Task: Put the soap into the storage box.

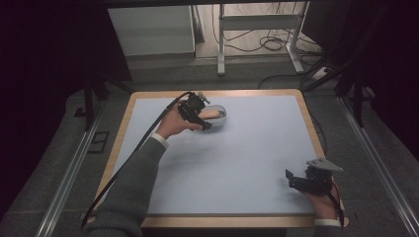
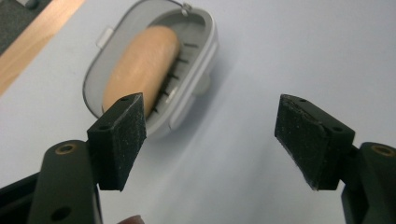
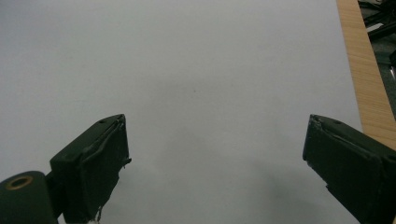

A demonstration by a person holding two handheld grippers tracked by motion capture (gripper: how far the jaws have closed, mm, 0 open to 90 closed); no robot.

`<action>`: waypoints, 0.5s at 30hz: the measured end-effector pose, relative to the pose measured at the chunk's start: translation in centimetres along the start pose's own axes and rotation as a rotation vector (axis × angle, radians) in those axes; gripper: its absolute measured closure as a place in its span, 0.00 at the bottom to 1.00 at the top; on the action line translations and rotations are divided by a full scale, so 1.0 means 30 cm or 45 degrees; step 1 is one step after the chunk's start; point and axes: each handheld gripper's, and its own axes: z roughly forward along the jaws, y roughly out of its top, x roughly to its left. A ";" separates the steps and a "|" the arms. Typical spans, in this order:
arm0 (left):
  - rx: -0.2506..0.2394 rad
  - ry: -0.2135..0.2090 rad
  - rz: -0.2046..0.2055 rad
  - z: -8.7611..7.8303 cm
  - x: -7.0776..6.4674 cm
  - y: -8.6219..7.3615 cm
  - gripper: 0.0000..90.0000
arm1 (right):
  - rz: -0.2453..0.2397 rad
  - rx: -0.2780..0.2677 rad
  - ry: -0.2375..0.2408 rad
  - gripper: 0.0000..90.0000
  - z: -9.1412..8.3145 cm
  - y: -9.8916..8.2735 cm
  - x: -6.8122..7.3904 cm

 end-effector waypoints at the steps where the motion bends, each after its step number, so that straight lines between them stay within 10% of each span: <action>1: -0.005 -0.002 -0.008 -0.003 -0.003 -0.011 0.28 | 0.000 0.001 -0.001 0.08 -0.001 0.001 0.001; 15: -0.053 -0.056 -0.047 -0.054 -0.085 -0.237 0.26 | -0.009 -0.002 0.003 0.07 0.000 0.006 0.011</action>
